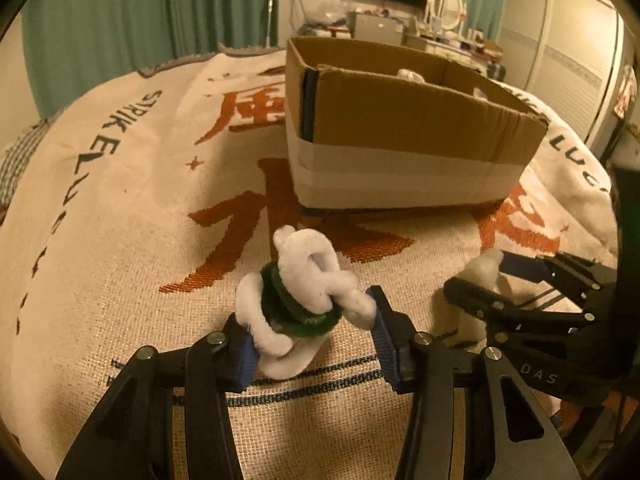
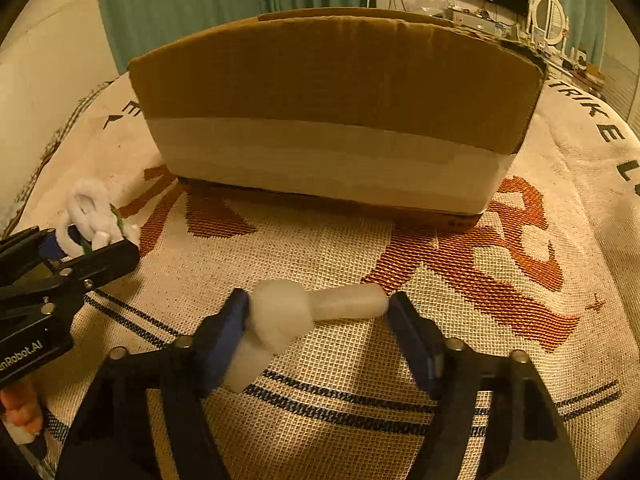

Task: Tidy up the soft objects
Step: 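Grasp the green-scarfed plush toy with the left gripper while the right gripper grasps the white rubber toy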

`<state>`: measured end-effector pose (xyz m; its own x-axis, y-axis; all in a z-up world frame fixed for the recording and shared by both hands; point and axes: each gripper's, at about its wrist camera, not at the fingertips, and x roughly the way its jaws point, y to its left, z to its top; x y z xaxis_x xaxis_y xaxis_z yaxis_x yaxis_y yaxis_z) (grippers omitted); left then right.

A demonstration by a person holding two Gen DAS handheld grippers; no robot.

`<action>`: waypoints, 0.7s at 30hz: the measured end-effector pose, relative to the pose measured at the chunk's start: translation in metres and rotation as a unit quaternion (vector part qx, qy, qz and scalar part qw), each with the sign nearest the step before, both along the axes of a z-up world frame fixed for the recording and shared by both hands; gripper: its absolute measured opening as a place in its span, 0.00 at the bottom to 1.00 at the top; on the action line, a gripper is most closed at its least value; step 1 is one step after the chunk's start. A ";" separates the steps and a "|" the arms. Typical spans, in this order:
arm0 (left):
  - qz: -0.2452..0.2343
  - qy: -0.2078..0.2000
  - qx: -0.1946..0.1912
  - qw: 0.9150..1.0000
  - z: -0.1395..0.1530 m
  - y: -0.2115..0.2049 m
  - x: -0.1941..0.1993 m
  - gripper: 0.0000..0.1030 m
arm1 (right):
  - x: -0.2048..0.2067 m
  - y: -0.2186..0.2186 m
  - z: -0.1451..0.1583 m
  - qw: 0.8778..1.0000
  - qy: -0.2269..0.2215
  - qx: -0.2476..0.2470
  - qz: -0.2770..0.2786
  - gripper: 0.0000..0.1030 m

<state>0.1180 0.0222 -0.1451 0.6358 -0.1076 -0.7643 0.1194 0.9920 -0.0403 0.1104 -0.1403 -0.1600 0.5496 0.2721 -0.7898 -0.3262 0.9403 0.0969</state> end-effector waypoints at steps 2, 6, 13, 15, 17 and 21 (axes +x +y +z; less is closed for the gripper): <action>-0.003 -0.002 0.003 1.000 0.000 -0.002 -0.002 0.46 | -0.005 0.002 0.002 1.000 -0.006 -0.001 0.007 0.44; -0.003 -0.005 0.000 1.000 0.004 -0.005 -0.009 0.46 | -0.018 0.002 0.011 1.000 -0.020 0.008 0.021 0.28; -0.018 -0.024 -0.005 1.000 0.021 -0.017 -0.033 0.46 | -0.042 -0.013 0.041 0.998 -0.044 0.034 0.019 0.27; -0.021 -0.033 0.003 0.999 0.029 -0.024 -0.040 0.46 | -0.051 -0.016 0.052 0.998 -0.057 0.038 0.014 0.27; -0.022 -0.039 0.002 0.999 0.036 -0.027 -0.045 0.46 | -0.057 -0.021 0.063 0.997 -0.068 0.040 0.012 0.27; -0.027 -0.064 -0.003 0.998 0.060 -0.034 -0.055 0.46 | -0.073 -0.032 0.091 0.995 -0.094 0.041 0.003 0.27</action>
